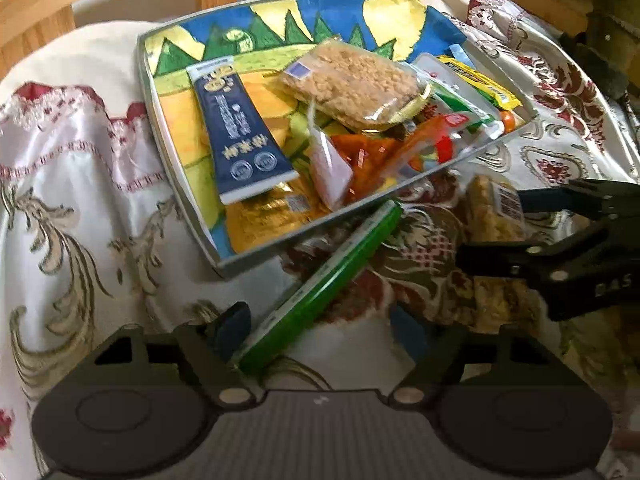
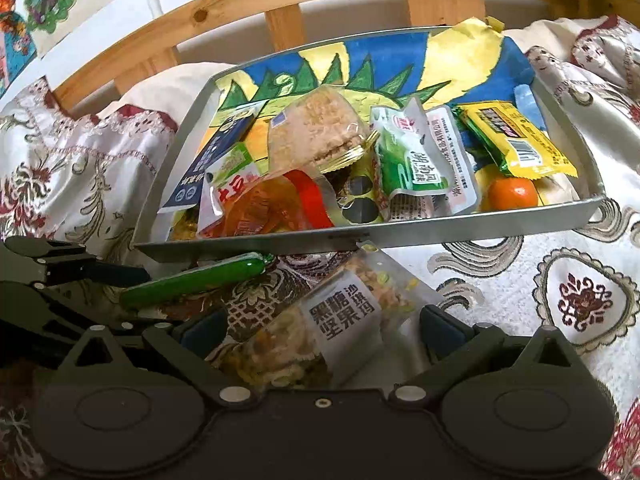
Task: Organize snacks
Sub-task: 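Grasp the green stick with the left tool while the right tool grasps the nut bar pack, then lift and carry the green stick and nut bar over the tray with both tools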
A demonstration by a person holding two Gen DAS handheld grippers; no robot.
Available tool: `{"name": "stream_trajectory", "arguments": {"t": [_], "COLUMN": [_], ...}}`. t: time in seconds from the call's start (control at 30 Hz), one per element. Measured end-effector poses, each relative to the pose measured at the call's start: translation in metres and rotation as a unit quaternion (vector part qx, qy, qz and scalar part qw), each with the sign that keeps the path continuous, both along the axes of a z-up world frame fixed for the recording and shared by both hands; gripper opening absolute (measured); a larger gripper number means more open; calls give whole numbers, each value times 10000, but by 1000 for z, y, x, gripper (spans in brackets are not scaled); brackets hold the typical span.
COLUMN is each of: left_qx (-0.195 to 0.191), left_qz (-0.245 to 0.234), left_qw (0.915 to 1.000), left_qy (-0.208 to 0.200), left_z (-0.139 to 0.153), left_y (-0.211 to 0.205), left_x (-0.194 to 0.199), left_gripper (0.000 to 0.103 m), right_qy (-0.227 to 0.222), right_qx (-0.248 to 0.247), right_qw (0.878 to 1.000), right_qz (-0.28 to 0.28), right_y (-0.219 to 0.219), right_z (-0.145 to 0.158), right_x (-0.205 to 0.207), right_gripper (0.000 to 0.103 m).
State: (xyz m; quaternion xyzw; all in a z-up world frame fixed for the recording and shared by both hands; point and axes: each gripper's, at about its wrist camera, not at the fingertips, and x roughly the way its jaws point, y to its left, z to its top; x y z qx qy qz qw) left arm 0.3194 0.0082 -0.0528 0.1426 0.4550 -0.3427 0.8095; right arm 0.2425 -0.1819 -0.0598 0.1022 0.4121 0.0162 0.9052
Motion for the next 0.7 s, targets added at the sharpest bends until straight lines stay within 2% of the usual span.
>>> {"name": "stream_trajectory", "arguments": {"t": [0.13,0.3,0.47,0.57,0.7], "left_qx": [-77,-370,-620,-641,-623], "left_qz": [-120,-239,-417,-407,-44], "left_qw": [9994,9968,9926,9928,9956], "left_qy": [307,672,952,930,697], "left_z": [1,2,4,6,6], "left_y": [-2,-9,-20,-28,-29], "left_x": [-9,-23,-36,-40,-36], "left_gripper": [80,80,80,80,80], "right_qy": [35,68,78,-6,-195], "right_qx": [-32,122,58,-37,-353], "right_qw": [9996,9959,9893,9892,9871], "right_qz": [290,889,1454,1466,1553], "right_y": [-3,-14,-28,-30,-19], "right_z": [0,6,10,12,12], "right_x": [-2,-9,-29,-39,-47], "right_gripper": [96,79,75,75,75]}}
